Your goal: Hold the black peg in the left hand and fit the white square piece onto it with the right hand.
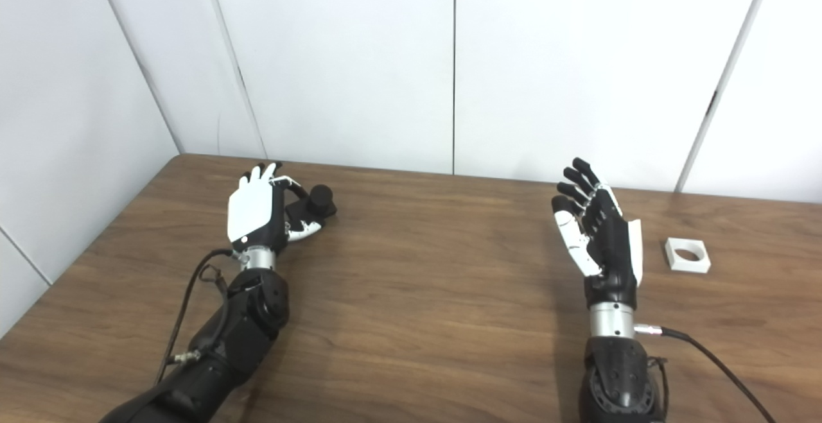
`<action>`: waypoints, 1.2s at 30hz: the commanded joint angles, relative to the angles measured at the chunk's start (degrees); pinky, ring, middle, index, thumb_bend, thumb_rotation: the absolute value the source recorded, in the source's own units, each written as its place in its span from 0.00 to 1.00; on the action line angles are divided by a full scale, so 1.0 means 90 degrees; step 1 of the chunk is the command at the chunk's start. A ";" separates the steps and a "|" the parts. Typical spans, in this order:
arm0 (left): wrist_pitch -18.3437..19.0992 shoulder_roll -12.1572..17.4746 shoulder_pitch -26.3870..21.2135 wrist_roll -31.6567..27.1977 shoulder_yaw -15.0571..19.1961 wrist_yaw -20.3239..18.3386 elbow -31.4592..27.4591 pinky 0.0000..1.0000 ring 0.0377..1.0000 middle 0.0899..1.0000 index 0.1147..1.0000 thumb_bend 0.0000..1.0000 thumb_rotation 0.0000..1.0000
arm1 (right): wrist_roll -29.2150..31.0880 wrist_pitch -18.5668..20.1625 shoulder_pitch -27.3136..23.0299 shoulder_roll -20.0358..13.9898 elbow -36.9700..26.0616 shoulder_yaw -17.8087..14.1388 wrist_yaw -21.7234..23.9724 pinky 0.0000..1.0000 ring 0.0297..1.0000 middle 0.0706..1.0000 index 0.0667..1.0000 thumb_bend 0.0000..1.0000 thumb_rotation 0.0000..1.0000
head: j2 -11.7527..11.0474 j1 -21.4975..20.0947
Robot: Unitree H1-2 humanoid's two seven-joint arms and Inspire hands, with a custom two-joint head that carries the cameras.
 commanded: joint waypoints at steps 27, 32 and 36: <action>-0.0486 -0.0073 0.0657 -0.0327 -0.0370 -0.1177 -0.1795 1.00 0.98 0.91 0.42 0.51 0.10 | -0.0127 -0.0141 0.0439 -0.0045 0.0096 0.0079 -0.0128 0.72 0.77 0.81 0.83 0.48 0.62 | 0.0112 -0.0398; -0.0605 -0.0040 0.0809 -0.0260 -0.0542 -0.1486 -0.2164 1.00 0.99 0.92 0.42 0.51 0.10 | -0.0147 -0.0141 0.0453 -0.0022 0.0064 0.0087 -0.0151 0.72 0.77 0.81 0.84 0.47 0.59 | 0.0137 -0.0489; -0.0803 -0.0021 0.0904 -0.0347 -0.0592 -0.1779 -0.2357 1.00 1.00 0.94 0.42 0.51 0.10 | -0.0307 -0.0141 0.0458 -0.0039 0.0034 0.0152 -0.0298 0.72 0.77 0.81 0.83 0.47 0.61 | 0.0154 -0.0586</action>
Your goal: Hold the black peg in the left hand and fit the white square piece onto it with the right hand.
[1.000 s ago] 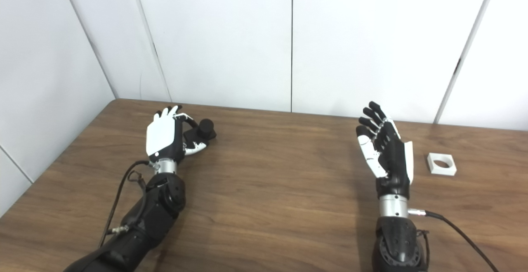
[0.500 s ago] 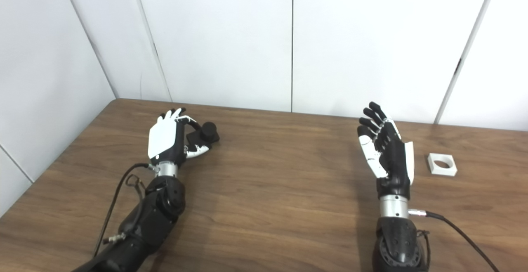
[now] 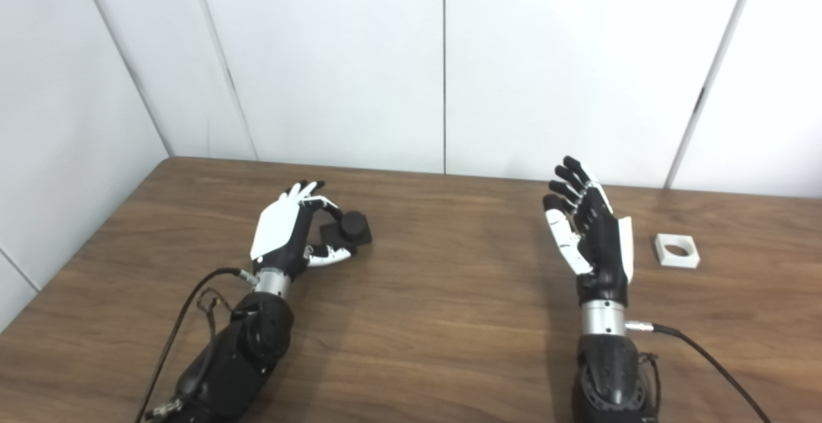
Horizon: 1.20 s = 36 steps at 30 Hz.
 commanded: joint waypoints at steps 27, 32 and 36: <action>-0.0752 -0.0265 0.0532 -0.0155 -0.0558 -0.1830 -0.1486 1.00 1.00 0.94 0.42 0.51 0.10 | -0.0044 -0.0136 0.0376 0.0089 0.0105 0.0000 -0.0060 0.73 0.78 0.82 0.84 0.52 0.64 | 0.0116 -0.0422; -0.0745 -0.0315 0.0588 -0.0118 -0.0698 -0.2042 -0.1667 1.00 1.00 0.95 0.42 0.51 0.10 | -0.0138 -0.0136 0.0369 0.0104 0.0084 0.0001 -0.0162 0.71 0.77 0.81 0.83 0.52 0.64 | 0.0143 -0.0510; -0.0775 -0.0358 0.0636 -0.0109 -0.0749 -0.2165 -0.1784 1.00 1.00 0.95 0.42 0.51 0.10 | -0.0148 -0.0138 0.0364 0.0091 0.0062 0.0022 -0.0183 0.71 0.77 0.81 0.83 0.51 0.65 | 0.0159 -0.0558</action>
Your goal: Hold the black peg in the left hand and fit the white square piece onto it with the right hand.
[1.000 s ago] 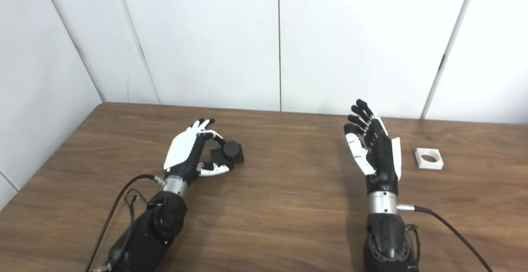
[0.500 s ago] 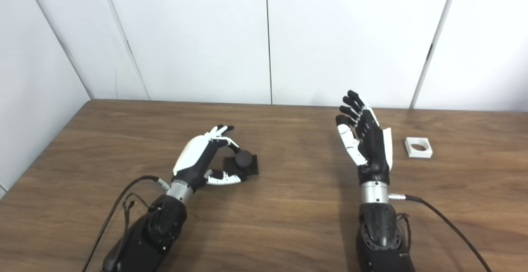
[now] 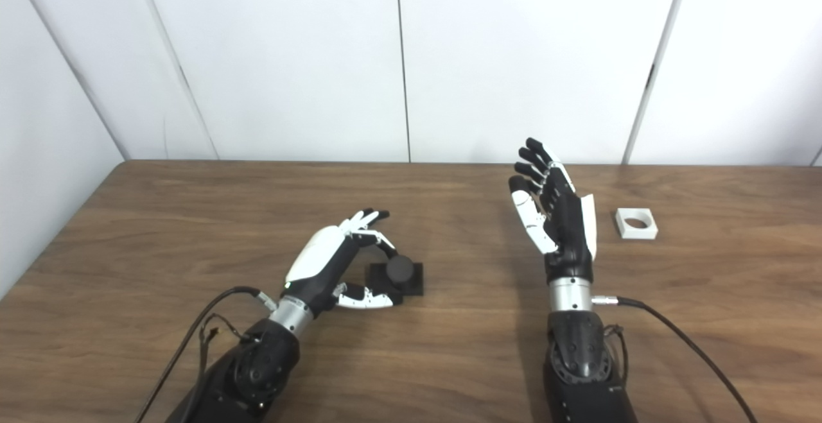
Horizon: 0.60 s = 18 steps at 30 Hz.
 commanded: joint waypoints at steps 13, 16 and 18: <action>-0.0169 0.0006 -0.0115 0.0429 -0.0184 -0.0313 -0.0157 1.00 1.00 0.96 0.43 0.51 0.10 | -0.0011 -0.0129 0.0350 0.0095 0.0056 -0.0010 -0.0037 0.71 0.77 0.81 0.83 0.50 0.63 | 0.0061 -0.0140; -0.0106 0.0020 -0.0174 0.0602 -0.0220 -0.0291 -0.0067 1.00 1.00 0.96 0.43 0.51 0.10 | 0.0025 -0.0128 0.0378 0.0088 -0.0001 -0.0025 -0.0001 0.71 0.78 0.81 0.83 0.50 0.61 | 0.0076 -0.0158; -0.0062 0.0031 -0.0224 0.0743 -0.0250 -0.0277 0.0026 1.00 1.00 0.96 0.57 0.73 0.32 | -0.0002 -0.0129 0.0393 0.0067 -0.0026 -0.0030 -0.0019 0.71 0.77 0.81 0.83 0.50 0.62 | 0.0089 -0.0160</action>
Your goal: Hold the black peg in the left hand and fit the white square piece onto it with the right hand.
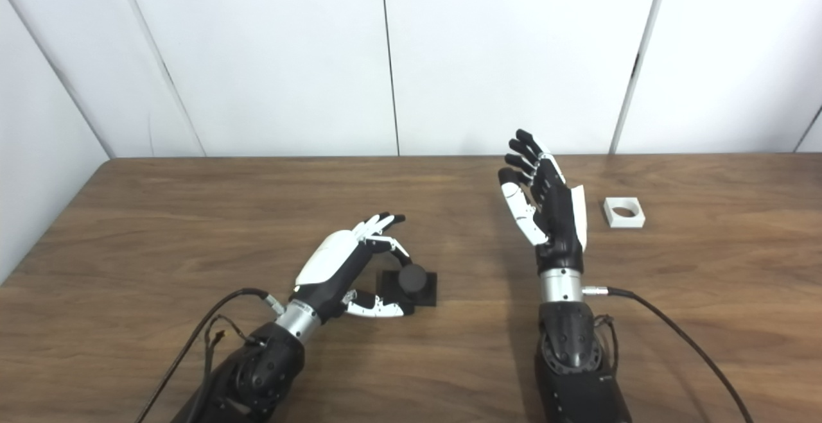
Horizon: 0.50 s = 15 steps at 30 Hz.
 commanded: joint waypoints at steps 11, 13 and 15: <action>0.0030 0.0045 -0.0292 0.0480 -0.0053 0.0039 0.0444 1.00 1.00 0.97 0.68 0.85 0.35 | -0.0036 -0.0127 0.0352 0.0009 0.0069 -0.0032 -0.0023 0.69 0.76 0.81 0.84 0.50 0.64 | 0.0037 0.0036; 0.0045 0.0051 -0.0292 0.0480 -0.0037 0.0042 0.0442 1.00 1.00 0.97 0.68 0.84 0.35 | -0.0032 -0.0125 0.0354 0.0022 0.0061 -0.0036 -0.0021 0.69 0.76 0.81 0.84 0.50 0.63 | 0.0047 0.0042; 0.0061 0.0055 -0.0293 0.0490 -0.0026 0.0050 0.0441 1.00 1.00 0.97 0.67 0.83 0.33 | -0.0040 -0.0134 0.0360 0.0028 0.0062 -0.0039 -0.0020 0.69 0.77 0.81 0.84 0.51 0.64 | 0.0054 0.0041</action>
